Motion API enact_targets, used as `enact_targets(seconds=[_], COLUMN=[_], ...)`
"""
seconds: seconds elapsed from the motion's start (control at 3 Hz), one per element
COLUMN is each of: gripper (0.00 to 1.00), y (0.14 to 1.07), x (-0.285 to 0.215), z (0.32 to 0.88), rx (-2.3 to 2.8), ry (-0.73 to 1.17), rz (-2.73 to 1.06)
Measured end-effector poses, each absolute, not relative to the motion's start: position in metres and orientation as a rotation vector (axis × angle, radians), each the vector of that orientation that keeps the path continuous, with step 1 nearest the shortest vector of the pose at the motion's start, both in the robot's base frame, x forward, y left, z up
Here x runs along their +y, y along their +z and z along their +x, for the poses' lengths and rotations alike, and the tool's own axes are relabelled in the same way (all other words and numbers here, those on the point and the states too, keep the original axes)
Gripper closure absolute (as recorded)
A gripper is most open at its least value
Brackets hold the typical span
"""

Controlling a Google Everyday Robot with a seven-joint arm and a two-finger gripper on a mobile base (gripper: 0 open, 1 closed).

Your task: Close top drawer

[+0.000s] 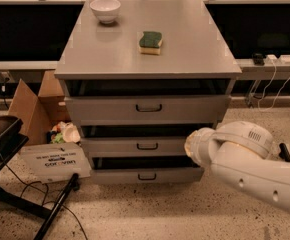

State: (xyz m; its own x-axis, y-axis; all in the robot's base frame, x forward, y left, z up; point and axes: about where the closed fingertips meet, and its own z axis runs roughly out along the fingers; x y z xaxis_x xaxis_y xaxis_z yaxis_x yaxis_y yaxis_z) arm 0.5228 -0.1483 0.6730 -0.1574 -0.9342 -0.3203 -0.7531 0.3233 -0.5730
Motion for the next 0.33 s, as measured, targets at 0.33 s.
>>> enact_targets(seconds=[0.33], gripper=[0.81], y=[0.6668], x=[-0.1634], z=[0.4923], rx=[2.009], ry=[-0.423], rz=[-1.557])
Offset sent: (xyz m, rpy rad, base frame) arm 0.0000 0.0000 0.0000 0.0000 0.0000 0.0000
